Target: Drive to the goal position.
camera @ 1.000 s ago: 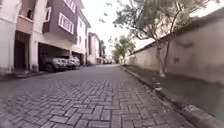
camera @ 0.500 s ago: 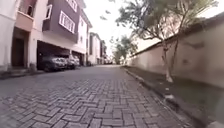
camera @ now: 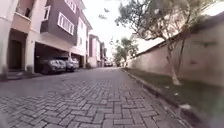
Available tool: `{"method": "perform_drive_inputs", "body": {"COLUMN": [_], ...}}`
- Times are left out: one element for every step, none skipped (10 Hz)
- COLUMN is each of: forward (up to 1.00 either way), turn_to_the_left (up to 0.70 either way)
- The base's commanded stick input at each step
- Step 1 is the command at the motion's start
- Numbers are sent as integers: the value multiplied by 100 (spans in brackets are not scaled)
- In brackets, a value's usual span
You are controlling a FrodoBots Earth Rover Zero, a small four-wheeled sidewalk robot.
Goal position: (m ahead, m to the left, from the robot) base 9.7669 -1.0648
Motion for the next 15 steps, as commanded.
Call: {"method": "perform_drive_inputs", "body": {"forward": [70,70,70,70,70,70,70,70,70,70,70,70,70,70,70], "turn_to_the_left": [0,0,0,0,0,0,0,0,0,0,0,0,0,0,0]}}
